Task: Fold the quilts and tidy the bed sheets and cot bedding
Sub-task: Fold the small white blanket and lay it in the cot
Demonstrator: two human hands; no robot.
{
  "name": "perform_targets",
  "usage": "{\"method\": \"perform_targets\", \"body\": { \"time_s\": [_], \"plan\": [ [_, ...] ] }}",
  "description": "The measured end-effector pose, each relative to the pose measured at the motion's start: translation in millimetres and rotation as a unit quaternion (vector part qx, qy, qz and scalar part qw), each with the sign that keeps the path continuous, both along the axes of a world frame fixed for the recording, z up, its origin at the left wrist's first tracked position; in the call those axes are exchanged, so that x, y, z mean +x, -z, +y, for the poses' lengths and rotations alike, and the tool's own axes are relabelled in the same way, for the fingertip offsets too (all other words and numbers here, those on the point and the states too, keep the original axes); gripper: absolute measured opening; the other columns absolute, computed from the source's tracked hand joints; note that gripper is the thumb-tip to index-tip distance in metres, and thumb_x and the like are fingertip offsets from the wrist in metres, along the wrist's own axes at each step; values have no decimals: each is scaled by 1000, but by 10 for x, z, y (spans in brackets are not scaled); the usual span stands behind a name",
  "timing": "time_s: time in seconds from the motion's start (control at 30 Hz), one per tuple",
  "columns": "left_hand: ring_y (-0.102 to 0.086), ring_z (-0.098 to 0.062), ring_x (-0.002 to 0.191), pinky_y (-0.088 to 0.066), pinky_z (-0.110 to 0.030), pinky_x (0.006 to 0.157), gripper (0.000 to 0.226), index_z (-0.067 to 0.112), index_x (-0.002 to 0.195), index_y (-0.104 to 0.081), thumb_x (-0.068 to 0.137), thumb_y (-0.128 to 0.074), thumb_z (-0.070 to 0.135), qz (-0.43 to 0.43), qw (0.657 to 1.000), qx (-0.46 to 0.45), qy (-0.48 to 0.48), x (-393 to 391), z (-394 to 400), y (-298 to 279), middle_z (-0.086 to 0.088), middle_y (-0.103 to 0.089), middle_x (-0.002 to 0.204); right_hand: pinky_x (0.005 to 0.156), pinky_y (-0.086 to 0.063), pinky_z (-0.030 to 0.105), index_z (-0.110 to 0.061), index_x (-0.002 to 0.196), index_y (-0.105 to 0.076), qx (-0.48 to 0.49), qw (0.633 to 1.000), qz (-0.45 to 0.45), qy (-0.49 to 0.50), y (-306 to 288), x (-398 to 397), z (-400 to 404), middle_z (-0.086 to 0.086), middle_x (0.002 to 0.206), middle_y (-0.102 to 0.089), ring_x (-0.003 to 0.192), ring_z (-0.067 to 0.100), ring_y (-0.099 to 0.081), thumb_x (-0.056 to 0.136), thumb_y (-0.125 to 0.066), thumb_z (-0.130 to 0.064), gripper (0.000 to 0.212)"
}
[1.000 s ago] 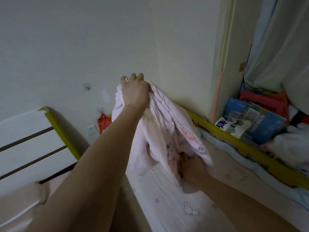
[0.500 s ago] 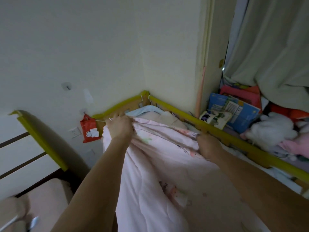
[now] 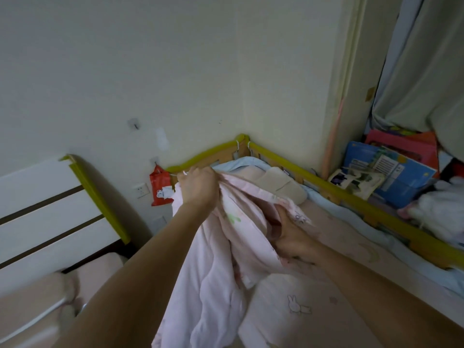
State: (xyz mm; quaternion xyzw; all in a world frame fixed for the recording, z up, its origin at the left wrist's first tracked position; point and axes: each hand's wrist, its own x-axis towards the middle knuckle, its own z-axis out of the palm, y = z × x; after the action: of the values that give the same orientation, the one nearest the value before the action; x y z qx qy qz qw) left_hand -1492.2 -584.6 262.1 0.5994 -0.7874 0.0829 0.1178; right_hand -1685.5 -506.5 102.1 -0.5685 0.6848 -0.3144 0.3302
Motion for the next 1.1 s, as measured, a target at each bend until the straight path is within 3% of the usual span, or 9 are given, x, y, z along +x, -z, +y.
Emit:
{"method": "perform_targets", "body": {
  "time_s": [0.07, 0.17, 0.23, 0.33, 0.5, 0.67, 0.77, 0.97, 1.1],
  "plan": [
    [-52, -32, 110, -36, -42, 95, 26, 10, 108, -59, 83, -53, 6, 14, 1000, -17, -5, 68, -25, -70, -12, -60, 111, 113, -24, 30, -35, 151, 4, 25, 1000, 2, -14, -26, 114, -142, -16, 150, -19, 140, 10, -21, 77, -72, -34, 107],
    [-53, -33, 107, -37, -42, 94, 26, 9, 108, -58, 83, -52, 5, 9, 999, -39, -10, 139, -74, -141, -12, -59, 109, 117, -17, 29, -20, 153, -3, 7, 999, 33, -17, 10, 360, -345, -8, 154, -14, 141, 13, -20, 93, -57, -23, 80],
    [-52, -33, 105, -37, -42, 93, 24, 8, 105, -60, 83, -52, 4, -15, 999, -42, -13, 200, -146, -141, -12, -59, 108, 114, -27, 30, -16, 149, -25, -24, 997, 69, -4, 44, 397, -415, 0, 150, -31, 137, 18, -33, 92, -55, -22, 65],
    [-52, -30, 105, -36, -41, 90, 25, 10, 103, -63, 85, -48, 2, -52, 998, -40, -26, 291, -277, -100, -8, -58, 108, 88, -43, 26, -5, 114, -63, -20, 982, 179, -55, -62, 294, -381, 11, 117, -63, 111, 27, -58, 87, -52, -14, 31],
    [-50, -28, 105, -36, -44, 93, 26, 12, 101, -65, 86, -46, 3, -90, 994, -39, -36, 373, -454, 23, -5, -58, 108, 93, -47, 33, -10, 127, -59, -71, 957, 282, -24, -240, 152, -392, 8, 121, -63, 107, 23, -60, 96, -45, -15, 34],
    [-48, -25, 108, -37, -41, 91, 28, 19, 107, -68, 88, -50, 9, -114, 993, -43, -3, 368, -570, 87, -1, -55, 110, 67, -36, 24, -4, 94, -72, -17, 959, 281, -7, -406, 13, -368, 16, 98, -69, 89, 26, -63, 92, -53, -20, 25],
    [-48, -25, 109, -36, -41, 92, 29, 17, 105, -67, 87, -49, 5, -102, 994, -47, 7, 263, -562, 121, -1, -56, 110, 80, -45, 29, -12, 117, -63, 6, 974, 222, -37, -408, 136, -322, 10, 115, -64, 100, 25, -60, 87, -56, -26, 34],
    [-51, -25, 113, -34, -41, 93, 30, 19, 106, -65, 83, -50, 6, -105, 994, -10, 23, -54, -474, 183, -1, -62, 114, 95, -43, 34, -13, 125, -60, -23, 962, 261, 79, -239, 485, -307, 11, 125, -61, 114, 28, -57, 101, -39, -21, 33],
    [-55, -24, 109, -31, -36, 84, 24, 23, 102, -65, 84, -53, 12, -124, 991, 12, -42, 132, -508, 259, 0, -65, 110, 75, -49, 33, -14, 112, -65, -123, 923, 341, 126, -447, 166, -267, 10, 102, -70, 94, 29, -65, 93, -46, -14, 27]
  ]
}}
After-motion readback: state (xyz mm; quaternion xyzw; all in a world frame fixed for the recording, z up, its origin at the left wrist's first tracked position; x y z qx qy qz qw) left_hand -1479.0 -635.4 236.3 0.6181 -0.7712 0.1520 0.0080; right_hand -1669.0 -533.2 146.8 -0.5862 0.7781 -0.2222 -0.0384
